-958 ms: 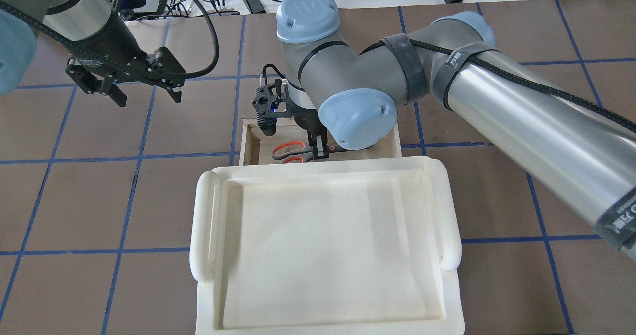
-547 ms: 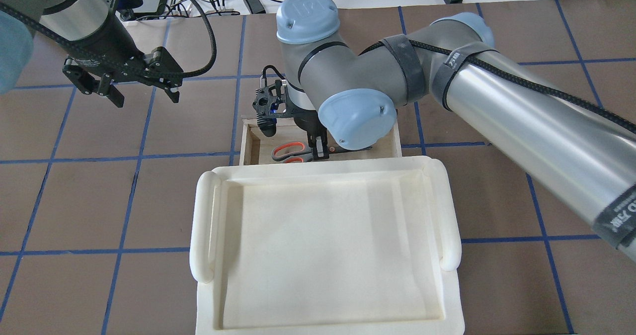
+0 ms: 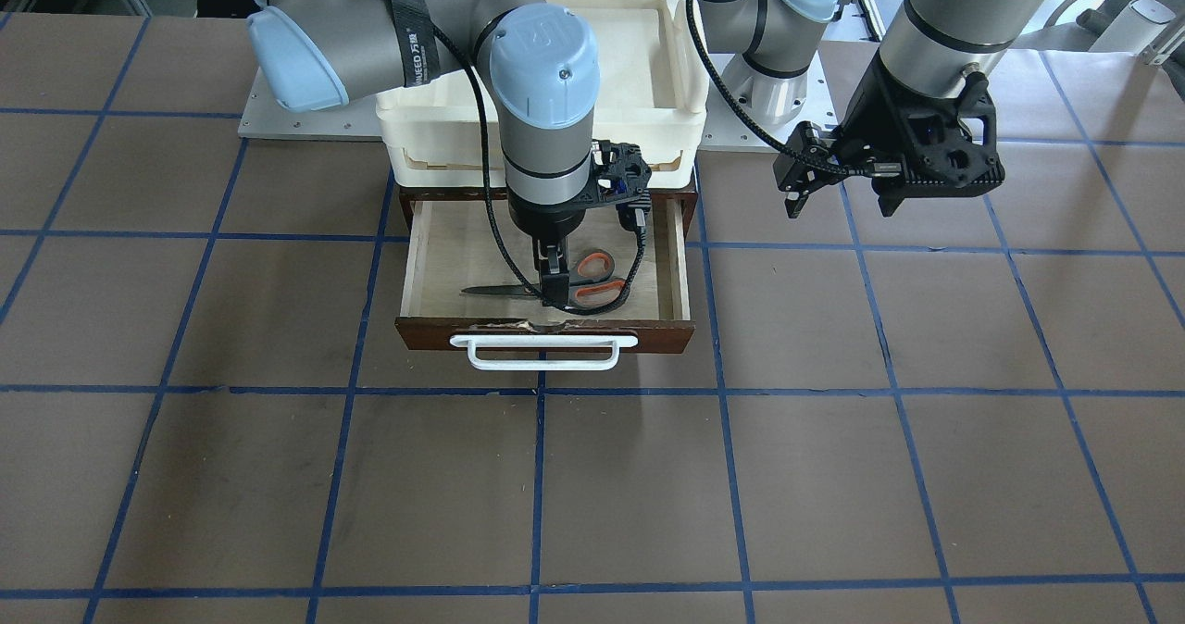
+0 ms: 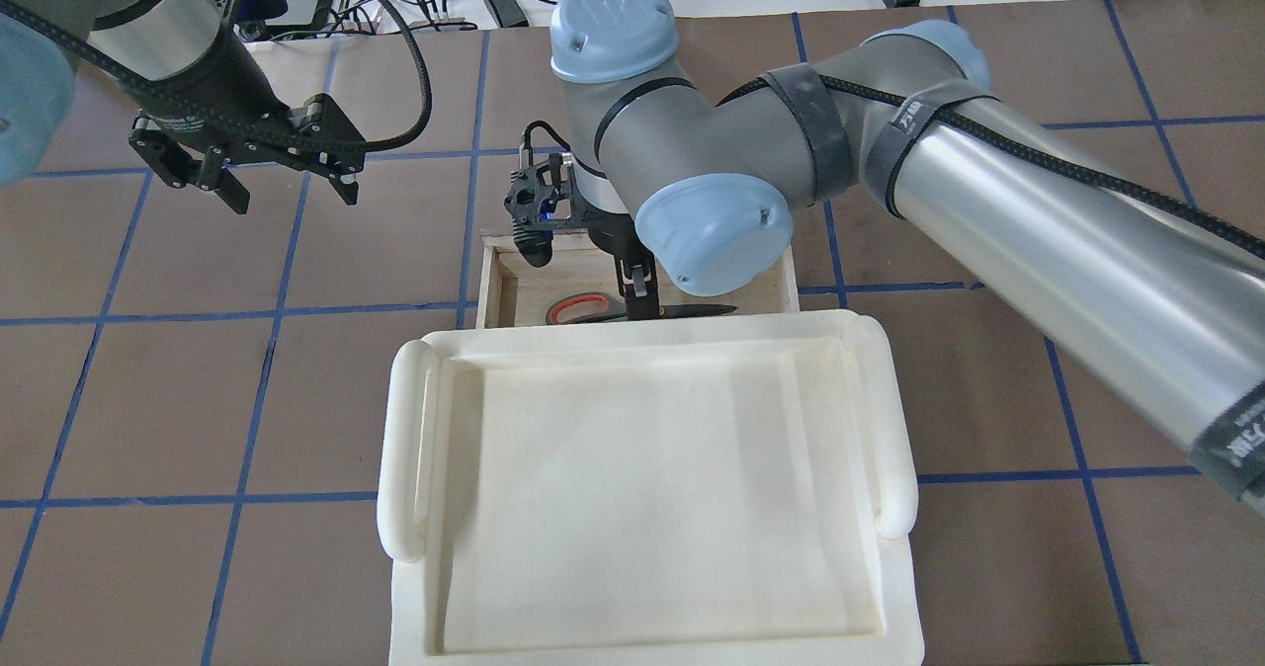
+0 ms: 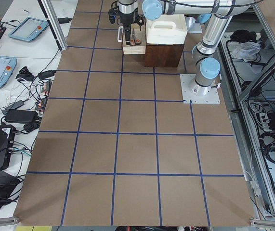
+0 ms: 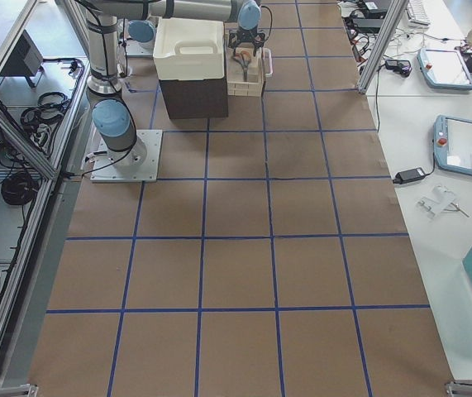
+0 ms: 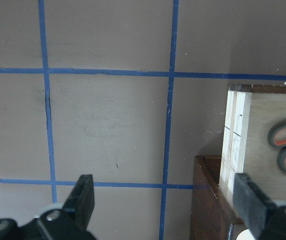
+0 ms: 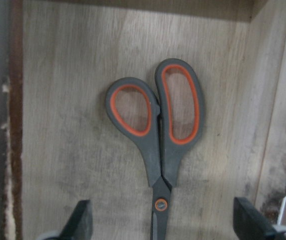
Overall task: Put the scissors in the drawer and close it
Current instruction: 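Lower the scissors into the drawer and open the right gripper, then raise the right gripper away while the left arm reaches toward the drawer handle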
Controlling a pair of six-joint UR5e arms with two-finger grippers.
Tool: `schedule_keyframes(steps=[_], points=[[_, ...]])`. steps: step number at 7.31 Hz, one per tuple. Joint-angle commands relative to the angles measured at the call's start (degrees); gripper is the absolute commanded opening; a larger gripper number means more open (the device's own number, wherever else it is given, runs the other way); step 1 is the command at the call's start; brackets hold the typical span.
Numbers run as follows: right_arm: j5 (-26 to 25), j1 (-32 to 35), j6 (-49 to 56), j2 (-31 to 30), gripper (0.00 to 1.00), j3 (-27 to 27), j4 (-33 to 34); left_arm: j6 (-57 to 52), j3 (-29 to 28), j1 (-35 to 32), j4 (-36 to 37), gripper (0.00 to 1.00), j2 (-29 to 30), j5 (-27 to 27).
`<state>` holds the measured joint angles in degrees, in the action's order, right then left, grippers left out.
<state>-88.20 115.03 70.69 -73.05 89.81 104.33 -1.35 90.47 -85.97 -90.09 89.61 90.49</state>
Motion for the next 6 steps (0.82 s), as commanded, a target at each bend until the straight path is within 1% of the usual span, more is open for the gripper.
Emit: schedule_keyframes(steps=[1,3,4,5,6], points=[[-0.5,-2.3,-7.6,-3.3,1.0,-0.1,0.3,0.1,-0.3,-0.1,-0.7,1.0,-0.4,0.3],[-1.9,-8.9,-12.1,-8.1,1.0,0.1,-0.3,0.4,-0.1,-0.1,0.0,1.0,0.6,0.7],[-1.9,-12.2,-13.8,-10.9,1.0,0.2,-0.6,0.9,0.0,-0.1,2.8,1.0,1.6,2.8],[-1.9,-15.2,-18.6,-12.9,1.0,0.3,-0.8,1.6,0.1,-0.4,3.5,1.0,1.9,2.9],[-1.8,-16.6,-22.6,-14.2,1.0,0.3,-4.4,4.7,0.1,-0.8,6.0,1.0,3.1,1.8]])
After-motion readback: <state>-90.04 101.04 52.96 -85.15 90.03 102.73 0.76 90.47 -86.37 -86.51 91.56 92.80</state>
